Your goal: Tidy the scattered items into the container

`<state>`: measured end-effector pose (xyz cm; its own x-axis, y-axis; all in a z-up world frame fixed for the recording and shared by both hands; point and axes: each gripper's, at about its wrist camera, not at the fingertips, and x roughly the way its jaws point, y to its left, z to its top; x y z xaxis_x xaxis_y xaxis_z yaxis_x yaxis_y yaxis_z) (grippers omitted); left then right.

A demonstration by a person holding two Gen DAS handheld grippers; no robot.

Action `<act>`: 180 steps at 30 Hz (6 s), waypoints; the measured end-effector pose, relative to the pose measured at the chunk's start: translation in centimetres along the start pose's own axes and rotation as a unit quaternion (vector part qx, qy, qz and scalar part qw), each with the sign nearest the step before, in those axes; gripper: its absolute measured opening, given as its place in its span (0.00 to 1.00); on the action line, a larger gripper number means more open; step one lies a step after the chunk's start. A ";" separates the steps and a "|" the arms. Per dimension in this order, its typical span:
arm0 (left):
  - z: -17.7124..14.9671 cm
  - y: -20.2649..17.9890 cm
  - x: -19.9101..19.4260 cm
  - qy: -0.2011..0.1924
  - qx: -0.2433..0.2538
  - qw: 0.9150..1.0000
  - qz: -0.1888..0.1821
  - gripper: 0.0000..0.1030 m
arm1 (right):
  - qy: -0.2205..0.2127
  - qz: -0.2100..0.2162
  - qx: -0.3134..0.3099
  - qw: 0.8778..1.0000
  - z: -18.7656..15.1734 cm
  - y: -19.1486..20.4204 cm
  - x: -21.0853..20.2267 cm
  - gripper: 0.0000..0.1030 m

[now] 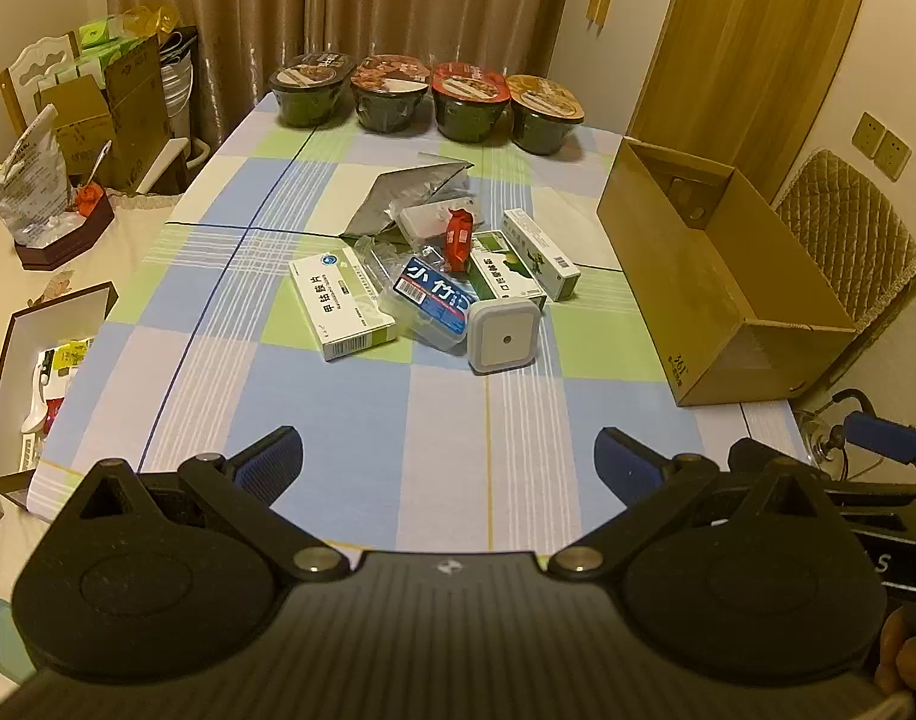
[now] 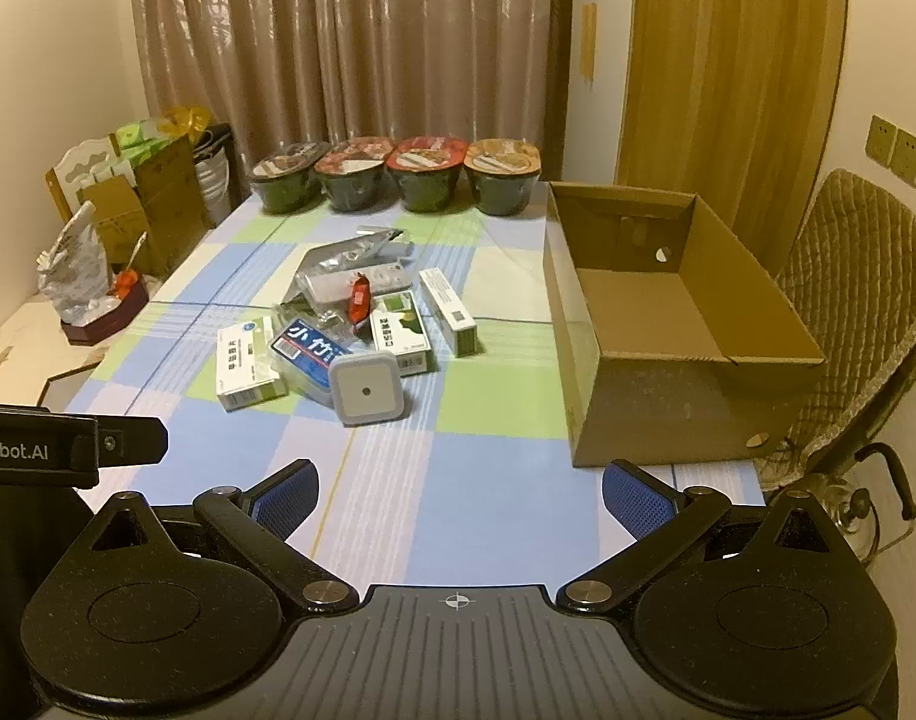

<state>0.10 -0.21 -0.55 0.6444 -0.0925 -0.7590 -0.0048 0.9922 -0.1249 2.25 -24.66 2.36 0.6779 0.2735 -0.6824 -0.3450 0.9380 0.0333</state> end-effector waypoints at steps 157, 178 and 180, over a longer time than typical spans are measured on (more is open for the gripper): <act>5.4 -3.3 17.8 -0.028 0.224 0.973 0.040 0.82 | -0.023 -0.002 -0.067 0.997 4.0 -2.0 15.1 0.65; 9.5 -18.5 13.7 -0.091 0.228 0.962 -0.122 0.82 | -0.082 -0.139 0.001 0.987 6.8 -16.1 9.0 0.65; 9.6 -19.5 14.0 -0.091 0.226 0.960 -0.136 0.82 | -0.084 -0.144 0.006 0.986 6.8 -17.0 9.0 0.65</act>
<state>16.55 -20.08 -2.55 0.6981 -0.3779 -0.6081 0.4887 0.8722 0.0190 18.61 -36.71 0.65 0.8447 0.0261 -0.5346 -0.1160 0.9840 -0.1352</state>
